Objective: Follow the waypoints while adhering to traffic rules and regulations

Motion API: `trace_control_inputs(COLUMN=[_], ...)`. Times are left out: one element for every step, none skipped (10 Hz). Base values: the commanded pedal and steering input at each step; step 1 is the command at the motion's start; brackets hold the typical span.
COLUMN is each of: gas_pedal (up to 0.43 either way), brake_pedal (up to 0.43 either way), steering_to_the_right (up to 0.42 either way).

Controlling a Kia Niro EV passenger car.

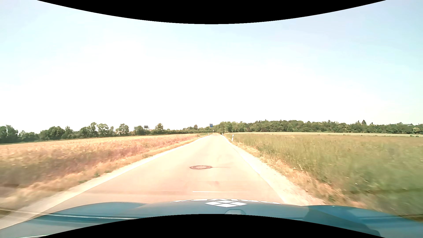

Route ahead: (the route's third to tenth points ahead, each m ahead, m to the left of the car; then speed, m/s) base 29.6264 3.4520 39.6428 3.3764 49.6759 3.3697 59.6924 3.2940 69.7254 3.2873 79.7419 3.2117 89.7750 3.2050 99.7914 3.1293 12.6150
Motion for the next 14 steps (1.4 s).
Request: trace_control_inputs(gas_pedal=[0.169,0.169,0.169,0.169,0.169,0.169,0.169,0.169,0.169,0.169,0.169,0.169,0.169,0.169], brake_pedal=[0.0,0.0,0.0,0.0,0.0,0.0,0.0,0.0,0.0,0.0,0.0,0.0,0.0,0.0], steering_to_the_right=[-0.003,-0.003,-0.003,-0.003,-0.003,-0.003,-0.004,-0.003,-0.003,-0.003,-0.004,-0.003,-0.004,-0.004])
